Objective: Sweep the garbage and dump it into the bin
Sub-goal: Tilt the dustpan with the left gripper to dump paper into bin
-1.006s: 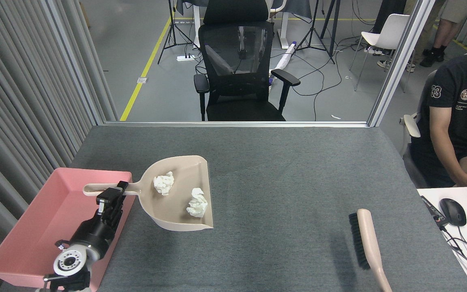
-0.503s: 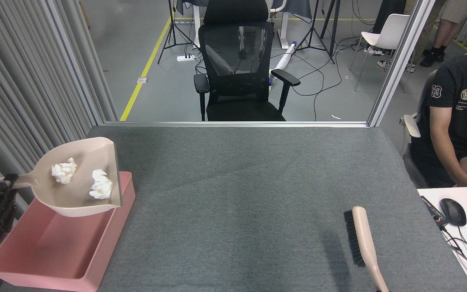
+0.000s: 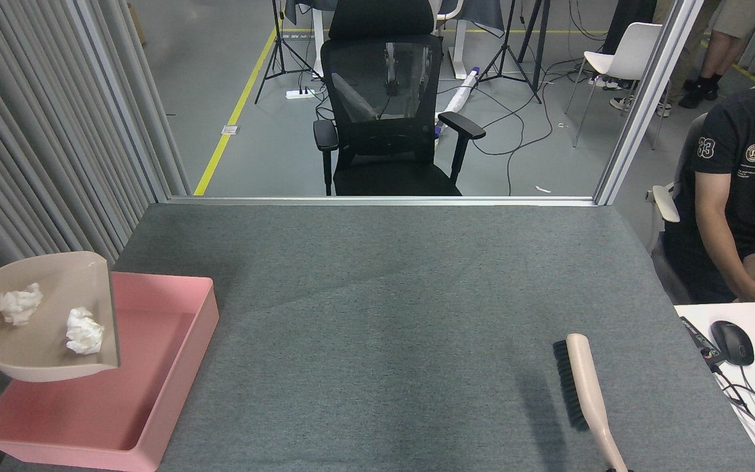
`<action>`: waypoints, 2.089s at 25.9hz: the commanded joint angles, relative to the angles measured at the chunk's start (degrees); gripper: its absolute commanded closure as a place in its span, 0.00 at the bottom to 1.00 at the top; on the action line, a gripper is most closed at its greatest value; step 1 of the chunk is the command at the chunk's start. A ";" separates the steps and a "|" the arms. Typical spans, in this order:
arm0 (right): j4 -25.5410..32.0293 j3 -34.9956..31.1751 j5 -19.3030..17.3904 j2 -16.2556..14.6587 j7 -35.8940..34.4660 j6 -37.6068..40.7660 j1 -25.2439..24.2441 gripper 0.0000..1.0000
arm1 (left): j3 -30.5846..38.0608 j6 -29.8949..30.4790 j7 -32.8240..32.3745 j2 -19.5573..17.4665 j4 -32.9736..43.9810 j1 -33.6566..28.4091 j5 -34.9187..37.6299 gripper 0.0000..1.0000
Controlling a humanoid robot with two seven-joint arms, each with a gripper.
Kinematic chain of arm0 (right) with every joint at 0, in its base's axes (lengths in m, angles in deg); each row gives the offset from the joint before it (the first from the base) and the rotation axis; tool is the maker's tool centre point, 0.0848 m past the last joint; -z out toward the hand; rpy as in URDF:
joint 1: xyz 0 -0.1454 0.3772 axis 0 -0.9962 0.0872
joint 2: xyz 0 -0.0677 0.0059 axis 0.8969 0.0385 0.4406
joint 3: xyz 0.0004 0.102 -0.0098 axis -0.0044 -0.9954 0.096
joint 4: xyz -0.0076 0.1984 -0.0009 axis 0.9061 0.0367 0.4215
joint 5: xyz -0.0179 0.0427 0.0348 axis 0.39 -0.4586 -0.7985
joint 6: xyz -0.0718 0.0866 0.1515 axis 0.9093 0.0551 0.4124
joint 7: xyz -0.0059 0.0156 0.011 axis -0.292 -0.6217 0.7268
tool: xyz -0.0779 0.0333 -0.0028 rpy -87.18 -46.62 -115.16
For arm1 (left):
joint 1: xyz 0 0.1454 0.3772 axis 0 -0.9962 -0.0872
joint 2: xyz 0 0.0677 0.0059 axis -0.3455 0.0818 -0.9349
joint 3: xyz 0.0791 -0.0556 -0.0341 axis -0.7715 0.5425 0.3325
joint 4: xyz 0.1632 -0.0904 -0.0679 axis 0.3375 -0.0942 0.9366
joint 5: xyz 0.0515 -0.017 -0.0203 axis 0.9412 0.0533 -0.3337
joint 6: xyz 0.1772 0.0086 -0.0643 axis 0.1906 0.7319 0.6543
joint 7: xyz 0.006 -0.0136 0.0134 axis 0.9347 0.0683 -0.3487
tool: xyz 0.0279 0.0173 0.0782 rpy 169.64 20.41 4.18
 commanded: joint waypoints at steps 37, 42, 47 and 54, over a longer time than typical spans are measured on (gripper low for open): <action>-0.02 -0.66 -0.92 0.34 0.19 0.90 -0.22 1.00 | -2.02 22.93 1.57 -4.19 -9.92 13.38 34.46 0.77; -0.02 -0.66 -0.92 0.43 0.10 0.99 -0.40 1.00 | -1.50 23.90 2.72 -3.31 -5.44 13.29 40.97 0.77; -0.02 -0.66 -0.92 0.43 0.10 0.99 -0.48 1.00 | -1.76 17.83 2.01 -3.75 -5.44 14.79 33.50 0.77; -0.02 -1.54 -0.92 0.34 0.01 1.08 -0.75 1.00 | -10.55 0.87 0.96 -3.49 14.42 4.33 0.72 0.77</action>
